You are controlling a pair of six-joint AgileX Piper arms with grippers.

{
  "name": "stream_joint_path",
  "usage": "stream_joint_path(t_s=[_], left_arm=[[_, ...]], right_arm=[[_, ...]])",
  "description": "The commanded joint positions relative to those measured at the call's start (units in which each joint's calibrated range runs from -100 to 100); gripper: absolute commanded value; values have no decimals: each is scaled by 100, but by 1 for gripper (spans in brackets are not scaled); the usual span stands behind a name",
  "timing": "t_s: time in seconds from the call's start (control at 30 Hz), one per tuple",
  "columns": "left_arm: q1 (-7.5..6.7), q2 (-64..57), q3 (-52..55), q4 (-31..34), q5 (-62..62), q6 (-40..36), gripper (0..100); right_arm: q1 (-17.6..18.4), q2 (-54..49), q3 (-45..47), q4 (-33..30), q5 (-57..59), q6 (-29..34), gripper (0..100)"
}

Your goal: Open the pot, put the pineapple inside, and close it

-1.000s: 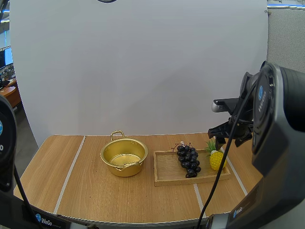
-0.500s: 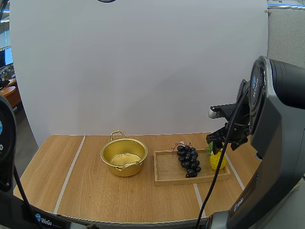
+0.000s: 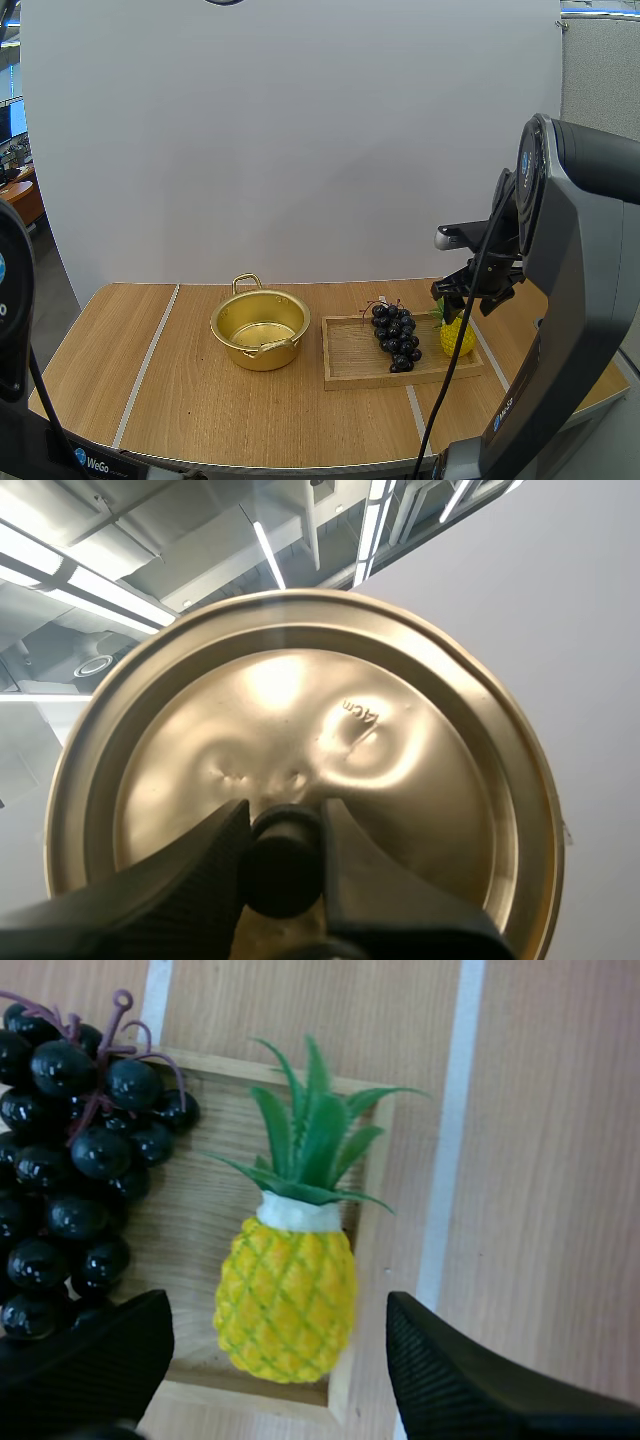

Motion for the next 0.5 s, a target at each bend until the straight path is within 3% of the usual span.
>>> stream_joint_path(t_s=[0.0, 0.47], left_arm=[[-6, -49, -42, 69, -220, -29, 0], [-6, -49, -42, 69, -220, -29, 0]], right_arm=[[34, -8, -42, 41, -26, 77, 100], [34, 91, -42, 12, -192, 189, 100]])
